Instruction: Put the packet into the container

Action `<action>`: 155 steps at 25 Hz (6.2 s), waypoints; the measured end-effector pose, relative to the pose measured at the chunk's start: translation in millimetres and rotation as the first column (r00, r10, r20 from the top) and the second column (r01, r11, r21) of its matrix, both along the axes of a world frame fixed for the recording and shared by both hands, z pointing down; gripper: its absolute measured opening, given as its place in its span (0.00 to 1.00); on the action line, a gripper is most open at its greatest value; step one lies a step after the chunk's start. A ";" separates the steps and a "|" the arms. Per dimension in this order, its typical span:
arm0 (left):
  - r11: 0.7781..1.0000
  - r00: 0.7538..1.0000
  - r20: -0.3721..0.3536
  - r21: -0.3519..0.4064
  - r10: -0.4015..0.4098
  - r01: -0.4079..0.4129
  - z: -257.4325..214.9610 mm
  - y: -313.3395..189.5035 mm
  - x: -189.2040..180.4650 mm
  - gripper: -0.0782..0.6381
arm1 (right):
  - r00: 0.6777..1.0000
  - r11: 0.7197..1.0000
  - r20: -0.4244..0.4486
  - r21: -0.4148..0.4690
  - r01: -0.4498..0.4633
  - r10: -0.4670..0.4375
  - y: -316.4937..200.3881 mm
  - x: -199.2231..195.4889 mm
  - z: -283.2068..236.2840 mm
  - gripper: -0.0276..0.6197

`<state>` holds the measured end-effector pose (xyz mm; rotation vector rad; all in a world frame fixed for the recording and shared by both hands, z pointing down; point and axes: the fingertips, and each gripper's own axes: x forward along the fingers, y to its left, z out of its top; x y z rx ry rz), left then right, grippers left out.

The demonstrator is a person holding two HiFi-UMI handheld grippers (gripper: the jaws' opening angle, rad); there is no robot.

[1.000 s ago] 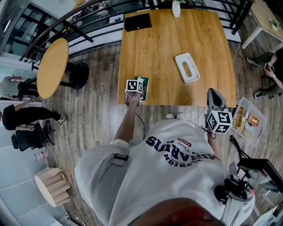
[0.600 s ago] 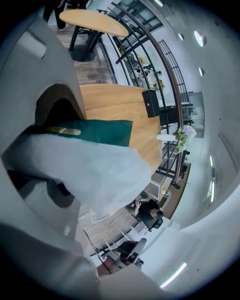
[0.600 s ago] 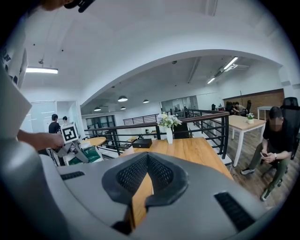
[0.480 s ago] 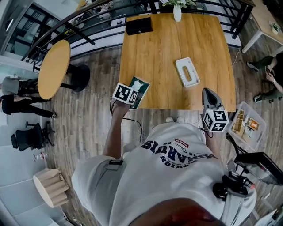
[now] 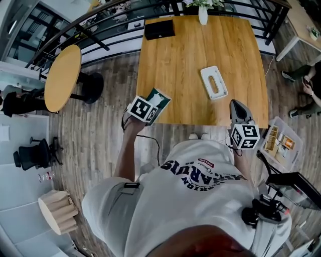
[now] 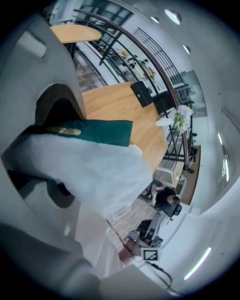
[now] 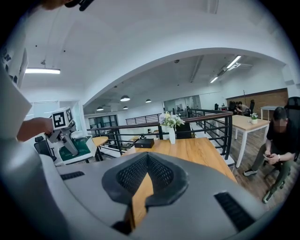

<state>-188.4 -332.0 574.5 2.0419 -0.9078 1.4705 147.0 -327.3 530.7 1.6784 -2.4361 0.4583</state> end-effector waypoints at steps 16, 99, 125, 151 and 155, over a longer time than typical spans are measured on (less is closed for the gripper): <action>0.122 0.030 0.363 -0.232 0.931 -0.965 4.6 24.2 40.0 0.51 | 0.990 0.990 0.011 -0.017 -0.140 0.140 15.6 41.0 8.6 0.05; -0.328 -0.409 0.233 -0.319 0.882 -0.889 301.5 -173.3 326.4 0.53 | 0.815 0.805 -0.057 -0.134 -0.578 0.576 127.1 145.3 39.9 0.05; 0.322 0.554 0.059 0.761 0.830 -0.563 -91.1 -223.1 297.5 0.62 | 0.944 0.945 -0.053 0.046 -0.323 0.325 18.9 119.4 -17.4 0.05; 0.357 0.679 -0.686 0.722 0.260 0.593 -193.0 -52.0 -26.2 0.62 | 0.995 0.967 -0.016 0.237 -0.092 0.098 -76.1 42.5 -94.2 0.06; 0.362 0.730 -0.654 0.740 0.197 0.566 -174.6 -57.0 -24.6 0.21 | 0.995 0.968 -0.016 0.232 -0.094 0.100 -78.2 43.6 -80.4 0.06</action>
